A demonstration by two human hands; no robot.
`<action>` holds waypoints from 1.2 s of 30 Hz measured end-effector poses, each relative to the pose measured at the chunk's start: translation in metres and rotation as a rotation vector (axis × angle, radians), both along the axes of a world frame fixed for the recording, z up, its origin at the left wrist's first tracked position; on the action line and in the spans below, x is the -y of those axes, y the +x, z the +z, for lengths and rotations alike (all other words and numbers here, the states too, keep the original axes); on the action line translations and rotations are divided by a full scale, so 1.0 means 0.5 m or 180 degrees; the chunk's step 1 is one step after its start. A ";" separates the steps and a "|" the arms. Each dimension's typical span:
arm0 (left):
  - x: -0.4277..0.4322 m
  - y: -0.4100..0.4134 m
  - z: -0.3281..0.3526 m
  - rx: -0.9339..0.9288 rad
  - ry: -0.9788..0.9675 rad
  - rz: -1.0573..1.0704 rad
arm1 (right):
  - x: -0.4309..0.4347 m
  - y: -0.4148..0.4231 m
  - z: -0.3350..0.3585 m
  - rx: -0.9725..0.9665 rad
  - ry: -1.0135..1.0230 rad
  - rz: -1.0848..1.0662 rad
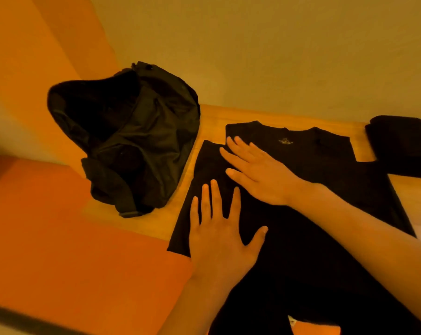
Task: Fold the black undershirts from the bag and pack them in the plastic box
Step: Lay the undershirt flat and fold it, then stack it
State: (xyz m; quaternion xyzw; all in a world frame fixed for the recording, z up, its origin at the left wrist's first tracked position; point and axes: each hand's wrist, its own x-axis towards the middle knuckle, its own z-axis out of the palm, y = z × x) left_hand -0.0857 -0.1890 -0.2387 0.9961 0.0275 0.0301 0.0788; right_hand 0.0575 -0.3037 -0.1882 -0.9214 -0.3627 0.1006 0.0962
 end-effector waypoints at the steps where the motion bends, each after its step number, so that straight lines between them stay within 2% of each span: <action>1: 0.001 0.000 0.001 0.0001 -0.0036 0.0025 | -0.036 0.024 -0.005 -0.0037 -0.0077 0.0257; 4: 0.002 -0.001 -0.002 0.0011 -0.0069 0.0111 | -0.102 0.077 -0.036 -0.0093 -0.0433 0.0561; 8: 0.001 -0.011 -0.007 0.0005 -0.0096 0.0144 | -0.111 0.098 -0.071 0.0148 -0.0358 0.0440; 16: 0.001 -0.011 0.001 -0.0213 -0.0144 0.0182 | -0.118 0.108 -0.068 0.0140 -0.0492 0.0412; 19: -0.015 0.009 0.020 -0.0071 -0.0322 0.0259 | -0.095 0.085 -0.051 0.0402 -0.0038 0.0500; 21: -0.044 0.032 0.031 0.0163 -0.0284 0.0161 | -0.050 0.052 -0.028 0.0605 0.0604 0.0119; 23: -0.069 0.054 0.040 0.0199 -0.0223 -0.0121 | 0.023 0.009 -0.013 0.0695 0.0870 -0.0481; 26: -0.069 0.093 0.044 0.0066 -0.0230 -0.0477 | 0.185 -0.059 -0.026 0.0641 0.0462 -0.1345; 29: -0.047 0.154 0.040 -0.0009 0.0124 -0.0684 | 0.309 -0.120 -0.045 0.0435 0.0103 -0.1859; 32: -0.051 0.197 0.026 -0.0278 0.0448 -0.0594 | 0.372 -0.142 -0.058 0.0304 0.0056 -0.2115; 36: -0.068 0.197 0.014 -0.0522 0.0596 -0.0370 | 0.406 -0.136 -0.085 0.0249 -0.0406 -0.2121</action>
